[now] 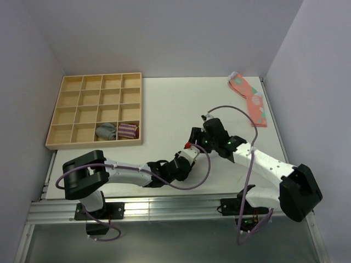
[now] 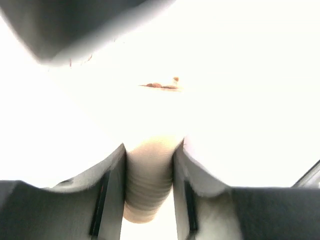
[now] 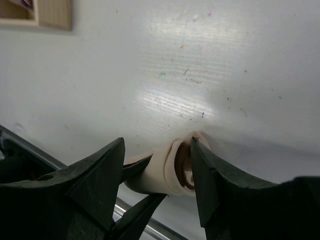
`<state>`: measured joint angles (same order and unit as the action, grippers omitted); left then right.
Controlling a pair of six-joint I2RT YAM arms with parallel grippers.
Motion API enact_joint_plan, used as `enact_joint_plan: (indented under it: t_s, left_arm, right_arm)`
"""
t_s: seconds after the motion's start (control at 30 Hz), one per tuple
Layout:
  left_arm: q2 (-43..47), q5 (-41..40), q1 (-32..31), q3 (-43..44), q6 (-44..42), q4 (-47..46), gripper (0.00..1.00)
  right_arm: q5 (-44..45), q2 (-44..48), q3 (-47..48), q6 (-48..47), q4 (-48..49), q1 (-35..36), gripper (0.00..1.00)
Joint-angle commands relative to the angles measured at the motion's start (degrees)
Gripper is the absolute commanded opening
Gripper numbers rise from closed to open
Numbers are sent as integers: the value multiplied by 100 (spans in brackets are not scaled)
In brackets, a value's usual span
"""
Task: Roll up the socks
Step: Pick up the sock at the center of the board.
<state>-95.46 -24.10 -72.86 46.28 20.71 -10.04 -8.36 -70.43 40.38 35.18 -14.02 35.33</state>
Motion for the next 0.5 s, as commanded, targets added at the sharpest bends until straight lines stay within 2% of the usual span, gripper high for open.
enact_joint_plan:
  t_s: [0.0, 0.2, 0.3, 0.47]
  left_arm:
    - [264, 63, 140, -242, 486, 600, 0]
    - [1318, -16, 746, -514, 750, 986, 0]
    - [2177, -174, 1168, -524, 873, 1372, 0]
    - [3015, -999, 2108, -130, 1014, 2409, 0]
  right_arm:
    - [98, 600, 102, 279, 40, -297, 63]
    - [-69, 943, -12, 411, 188, -843, 63]
    - [-166, 935, 5, 411, 250, -888, 63]
    - [-297, 804, 31, 244, 400, -888, 63]
